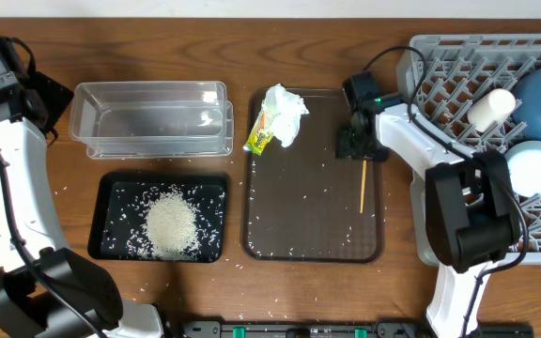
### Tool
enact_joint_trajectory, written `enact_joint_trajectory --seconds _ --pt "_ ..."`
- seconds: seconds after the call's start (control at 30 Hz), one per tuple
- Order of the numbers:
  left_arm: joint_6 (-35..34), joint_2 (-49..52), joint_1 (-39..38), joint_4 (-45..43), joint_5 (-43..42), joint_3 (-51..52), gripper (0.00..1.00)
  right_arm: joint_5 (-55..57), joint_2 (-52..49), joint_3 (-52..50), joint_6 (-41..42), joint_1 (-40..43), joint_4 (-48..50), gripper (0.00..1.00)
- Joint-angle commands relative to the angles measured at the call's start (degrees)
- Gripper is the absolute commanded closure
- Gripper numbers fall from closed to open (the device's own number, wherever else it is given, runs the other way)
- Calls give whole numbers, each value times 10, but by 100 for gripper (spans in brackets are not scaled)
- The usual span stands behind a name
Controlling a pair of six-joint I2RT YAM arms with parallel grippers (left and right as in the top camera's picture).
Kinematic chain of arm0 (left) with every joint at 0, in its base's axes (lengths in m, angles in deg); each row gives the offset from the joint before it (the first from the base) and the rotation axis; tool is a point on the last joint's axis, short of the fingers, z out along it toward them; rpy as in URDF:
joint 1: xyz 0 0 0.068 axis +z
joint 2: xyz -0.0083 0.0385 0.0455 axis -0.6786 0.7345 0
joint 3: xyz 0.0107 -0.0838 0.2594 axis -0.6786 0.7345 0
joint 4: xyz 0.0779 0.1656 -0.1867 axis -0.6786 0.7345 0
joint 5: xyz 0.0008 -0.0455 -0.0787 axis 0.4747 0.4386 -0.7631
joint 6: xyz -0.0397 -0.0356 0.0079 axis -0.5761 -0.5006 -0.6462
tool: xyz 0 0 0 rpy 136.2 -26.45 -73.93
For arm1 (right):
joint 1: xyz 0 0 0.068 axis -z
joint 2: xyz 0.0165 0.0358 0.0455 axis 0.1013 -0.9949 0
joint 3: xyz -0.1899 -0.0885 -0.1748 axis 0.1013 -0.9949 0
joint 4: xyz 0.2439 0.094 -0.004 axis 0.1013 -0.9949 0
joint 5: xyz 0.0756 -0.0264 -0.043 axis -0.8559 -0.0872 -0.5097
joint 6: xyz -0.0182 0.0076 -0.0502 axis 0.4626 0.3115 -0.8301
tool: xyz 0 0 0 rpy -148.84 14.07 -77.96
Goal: Sort waste into correct bins and load items into the dishwasher rack
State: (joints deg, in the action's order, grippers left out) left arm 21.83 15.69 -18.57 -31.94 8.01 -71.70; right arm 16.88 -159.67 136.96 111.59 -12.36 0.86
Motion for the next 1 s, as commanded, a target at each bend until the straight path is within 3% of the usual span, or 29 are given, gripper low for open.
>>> enact_joint_trajectory --seconds 0.0,0.2,0.33,0.43,0.7,0.77,0.9,0.97 --pt "-3 -8 0 2 3 0 2 -2 4 -14 14 -2 0 41" --pt "-3 -8 0 2 3 0 2 -30 5 -4 13 0 0 68" --pt "-3 -8 0 2 3 0 2 -54 5 35 11 11 -18 77" --pt "-3 -8 0 2 3 0 2 -56 5 78 7 25 -47 99" --pt "-3 -8 0 2 3 0 2 -79 5 179 -26 66 -128 96" --pt "-3 -8 0 2 3 0 2 -107 5 182 -29 69 -126 78" --pt "-3 -8 0 2 3 0 2 -140 5 169 -30 56 -104 61" --pt "-3 -8 0 2 3 0 2 -133 4 162 -30 42 -91 59"
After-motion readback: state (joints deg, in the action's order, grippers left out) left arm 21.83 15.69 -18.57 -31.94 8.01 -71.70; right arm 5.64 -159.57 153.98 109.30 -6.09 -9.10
